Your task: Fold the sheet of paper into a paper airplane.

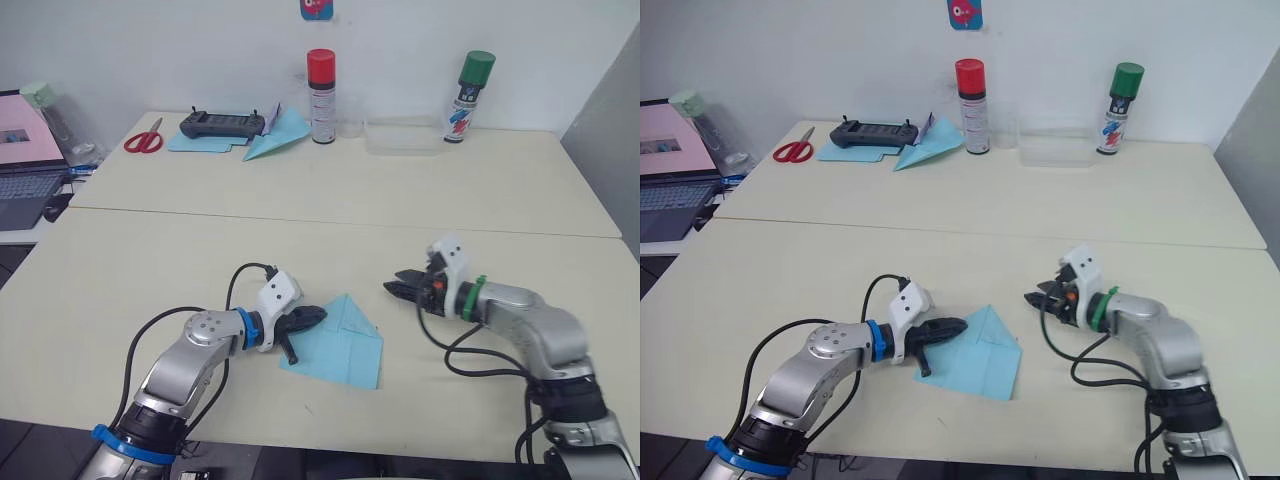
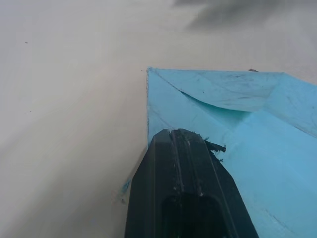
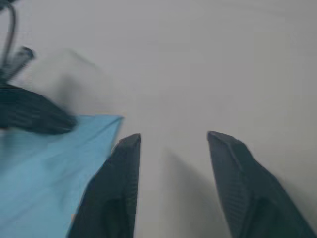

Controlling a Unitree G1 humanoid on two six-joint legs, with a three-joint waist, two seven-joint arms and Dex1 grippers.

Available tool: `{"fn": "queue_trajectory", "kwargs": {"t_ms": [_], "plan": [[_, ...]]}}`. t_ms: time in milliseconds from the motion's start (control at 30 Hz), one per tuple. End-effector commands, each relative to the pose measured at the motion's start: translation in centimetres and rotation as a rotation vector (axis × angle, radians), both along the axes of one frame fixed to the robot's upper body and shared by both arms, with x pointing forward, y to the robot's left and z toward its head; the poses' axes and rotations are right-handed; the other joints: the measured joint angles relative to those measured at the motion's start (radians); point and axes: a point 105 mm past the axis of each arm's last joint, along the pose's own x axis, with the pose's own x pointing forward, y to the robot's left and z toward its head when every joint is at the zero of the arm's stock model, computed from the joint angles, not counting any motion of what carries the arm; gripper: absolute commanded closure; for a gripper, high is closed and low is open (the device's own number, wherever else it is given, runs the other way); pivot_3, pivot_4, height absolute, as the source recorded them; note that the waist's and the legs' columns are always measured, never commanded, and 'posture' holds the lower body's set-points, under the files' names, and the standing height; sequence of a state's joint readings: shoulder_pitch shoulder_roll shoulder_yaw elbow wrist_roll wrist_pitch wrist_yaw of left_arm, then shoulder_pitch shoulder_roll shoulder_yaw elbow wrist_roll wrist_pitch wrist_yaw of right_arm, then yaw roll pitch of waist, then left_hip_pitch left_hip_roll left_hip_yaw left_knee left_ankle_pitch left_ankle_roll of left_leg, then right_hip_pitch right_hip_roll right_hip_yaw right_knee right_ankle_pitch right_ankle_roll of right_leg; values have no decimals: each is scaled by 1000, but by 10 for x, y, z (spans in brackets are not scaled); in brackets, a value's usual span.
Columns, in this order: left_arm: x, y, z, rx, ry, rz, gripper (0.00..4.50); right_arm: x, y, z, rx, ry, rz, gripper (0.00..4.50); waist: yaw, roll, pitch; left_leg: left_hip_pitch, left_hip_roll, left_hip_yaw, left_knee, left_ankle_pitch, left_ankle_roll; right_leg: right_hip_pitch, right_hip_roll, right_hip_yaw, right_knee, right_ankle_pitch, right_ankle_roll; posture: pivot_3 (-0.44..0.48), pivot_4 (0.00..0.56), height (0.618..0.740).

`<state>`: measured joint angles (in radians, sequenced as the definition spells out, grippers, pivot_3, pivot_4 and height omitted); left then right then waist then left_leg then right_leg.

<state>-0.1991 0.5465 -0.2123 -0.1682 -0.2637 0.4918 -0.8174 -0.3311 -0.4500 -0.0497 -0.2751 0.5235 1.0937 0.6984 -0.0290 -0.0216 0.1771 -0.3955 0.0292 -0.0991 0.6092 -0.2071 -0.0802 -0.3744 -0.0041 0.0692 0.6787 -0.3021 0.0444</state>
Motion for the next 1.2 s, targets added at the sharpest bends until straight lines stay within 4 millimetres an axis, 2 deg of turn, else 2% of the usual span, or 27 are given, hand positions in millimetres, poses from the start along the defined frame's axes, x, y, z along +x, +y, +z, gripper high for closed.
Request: {"fn": "queue_trajectory", "kwargs": {"t_ms": [33, 100, 167, 367, 500, 633, 800, 967, 1100, 1200], "plan": [[-4, 4, -23, 56, 69, 20, 4500, -35, 3, -2, 107, 234, 90, 1030, 0, 0, 0, 0, 0, 0, 0, 0, 0, 0, 0, 0, 0, 0, 0, 0, 150, 740], [-4, 3, -24, 54, 70, 20, 4500, -50, 4, -5, 185, 383, 104, 1030, 0, 0, 0, -1, 0, 1, 0, 0, 0, 0, 0, 1, 0, 0, 0, 0, 150, 740], [-4, 3, -23, 53, 69, 21, 4500, -55, 5, -8, 226, 449, 102, 1030, -1, 0, 0, 0, 0, 1, 0, 0, 0, 0, 0, 1, 0, 0, 0, 0, 150, 740], [-3, 2, -22, 45, 67, 27, 4500, -60, 22, -25, 175, 511, 102, 1030, -1, 0, 0, -1, 0, 2, 0, 0, 0, -1, 0, 2, -1, -3, -5, 0, 150, 740], [-3, 2, -23, 45, 65, 35, 4500, -62, 44, -26, 219, 527, 118, 1030, -5, 0, -1, -1, 0, 2, 0, 0, 0, -1, 0, 2, -1, -3, -5, 0, 150, 740], [-3, 2, -23, 43, 63, 41, 4500, -56, 55, -24, 276, 544, 98, 1030, -4, 0, -1, -1, 0, 1, 0, 0, 0, -1, 1, 2, -1, -3, -5, 0, 150, 740], [-4, 3, -23, 43, 62, 47, 4500, -43, 55, -14, 362, 547, 64, 1030, -4, 1, 0, -1, 0, 1, 0, 0, 0, -1, 1, 2, -1, -3, -6, 0, 150, 740], [-4, 3, -23, 42, 62, 49, 4500, -39, 52, -4, 409, 550, 83, 1030, -4, 1, 0, -4, 0, 2, 0, 0, 0, -4, 1, 2, -1, -3, -4, 0, 150, 740], [-5, 4, -26, 75, 52, 30, 4500, -43, 56, -9, 404, 579, 83, 1030, -4, 2, 0, -4, 0, 1, -1, 0, 0, -5, 1, 2, -1, -1, -1, 0, 150, 740], [-6, 6, -26, 79, 53, 29, 4500, -42, 56, -9, 412, 585, 63, 1595, -4, 2, 0, -4, 0, 2, -1, 0, 0, -5, 1, 2, -1, -1, -1, 0, 150, 740]]}}
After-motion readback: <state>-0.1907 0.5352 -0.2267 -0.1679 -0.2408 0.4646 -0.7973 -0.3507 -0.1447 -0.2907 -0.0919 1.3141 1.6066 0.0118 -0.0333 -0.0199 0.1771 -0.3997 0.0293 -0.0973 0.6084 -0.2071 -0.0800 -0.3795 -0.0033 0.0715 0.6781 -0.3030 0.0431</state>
